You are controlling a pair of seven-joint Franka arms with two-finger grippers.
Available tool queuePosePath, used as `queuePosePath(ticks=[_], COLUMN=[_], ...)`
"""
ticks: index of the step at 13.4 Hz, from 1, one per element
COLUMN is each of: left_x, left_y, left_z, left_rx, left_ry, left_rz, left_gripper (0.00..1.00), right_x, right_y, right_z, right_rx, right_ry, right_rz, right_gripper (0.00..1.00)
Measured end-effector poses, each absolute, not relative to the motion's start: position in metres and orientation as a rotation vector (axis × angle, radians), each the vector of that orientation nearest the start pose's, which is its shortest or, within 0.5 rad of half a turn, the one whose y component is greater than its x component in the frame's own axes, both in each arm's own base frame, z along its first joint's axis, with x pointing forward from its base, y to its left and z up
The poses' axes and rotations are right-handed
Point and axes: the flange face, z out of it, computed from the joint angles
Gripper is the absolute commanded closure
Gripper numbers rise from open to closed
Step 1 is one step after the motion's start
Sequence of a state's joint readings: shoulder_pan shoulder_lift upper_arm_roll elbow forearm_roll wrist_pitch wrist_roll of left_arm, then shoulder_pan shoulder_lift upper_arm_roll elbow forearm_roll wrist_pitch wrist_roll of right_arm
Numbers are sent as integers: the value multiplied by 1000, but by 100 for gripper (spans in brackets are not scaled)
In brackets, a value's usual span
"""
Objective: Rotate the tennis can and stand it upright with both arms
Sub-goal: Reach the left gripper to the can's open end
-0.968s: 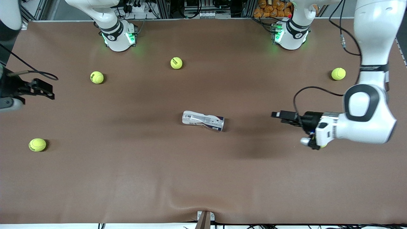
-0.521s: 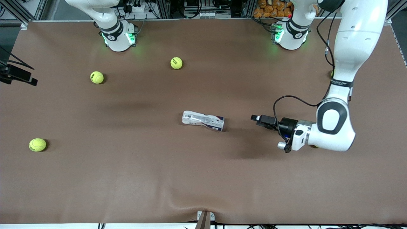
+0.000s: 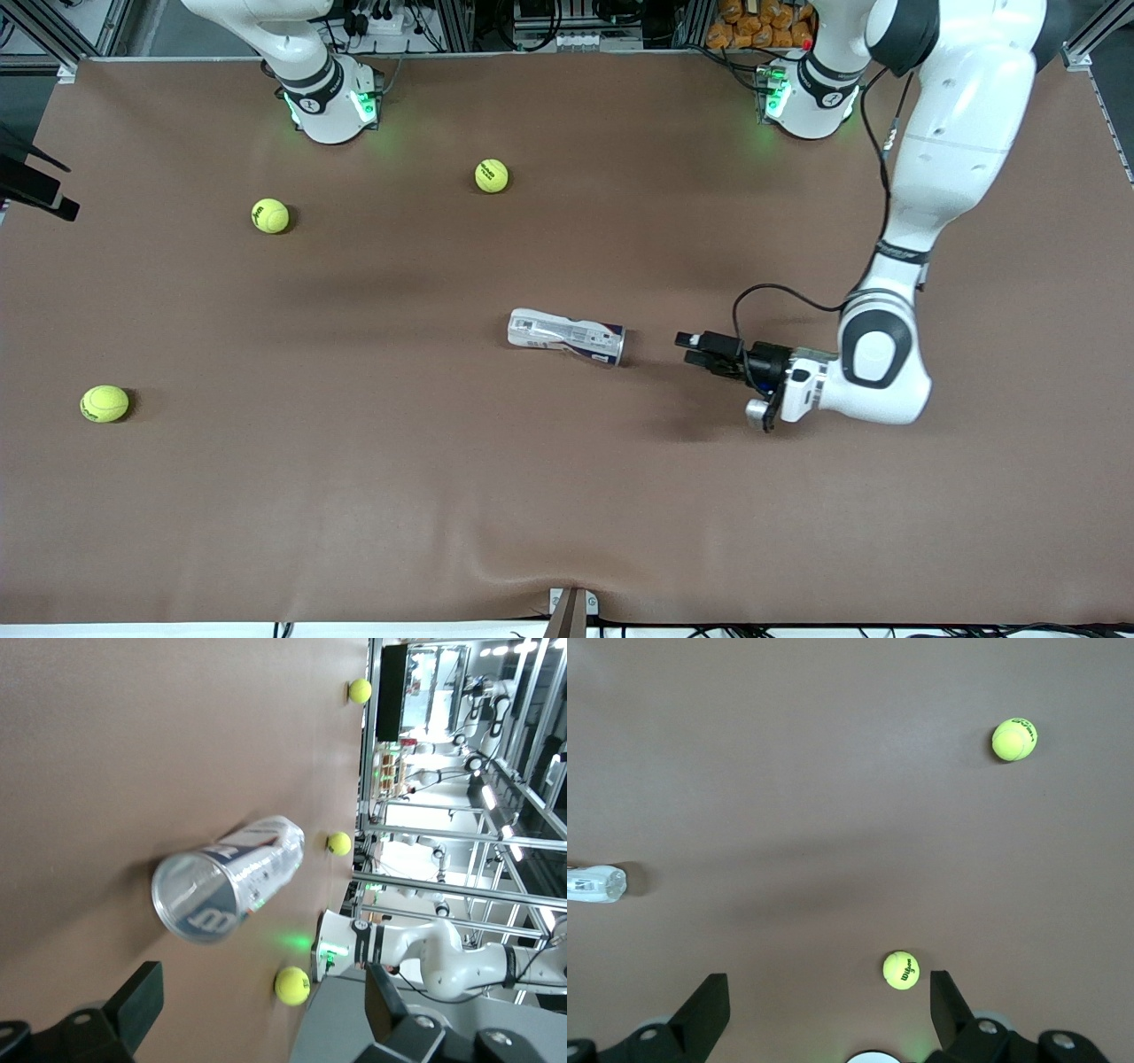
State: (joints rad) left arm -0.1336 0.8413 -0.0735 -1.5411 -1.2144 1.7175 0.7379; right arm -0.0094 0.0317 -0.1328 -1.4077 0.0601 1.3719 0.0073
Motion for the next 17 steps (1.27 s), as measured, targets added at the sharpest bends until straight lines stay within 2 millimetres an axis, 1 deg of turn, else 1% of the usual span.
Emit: queuePosePath(ticks=[2, 3, 4, 6, 9, 13, 15, 17], left_x=[626, 623, 620, 617, 613, 603, 600, 596], left_y=[-241, -253, -264, -277, -285, -288, -289, -297], left_z=[147, 143, 142, 144, 139, 125, 121, 121], left_rx=[1840, 1829, 1819, 1799, 1790, 1791, 1787, 1777], left_ry=[-243, -238, -233, -224, -217, -217, -228, -234], left_rz=[-247, -240, -237, -235, -246, -268, -267, -274], left_gripper=[0, 0, 0, 0, 0, 0, 10, 13], right_x=[539, 539, 540, 542, 544, 545, 545, 545], right_y=[-64, -61, -55, -44, -41, -36, -35, -35], right_z=[666, 666, 665, 663, 659, 658, 658, 658], right_rx=[-3081, -3092, -3114, -3140, -3145, -3146, -3146, -3146], right_ry=[201, 188, 172, 139, 128, 114, 112, 112], right_rz=[100, 103, 107, 115, 131, 133, 134, 135], right_gripper=[0, 0, 0, 0, 0, 0, 0, 0])
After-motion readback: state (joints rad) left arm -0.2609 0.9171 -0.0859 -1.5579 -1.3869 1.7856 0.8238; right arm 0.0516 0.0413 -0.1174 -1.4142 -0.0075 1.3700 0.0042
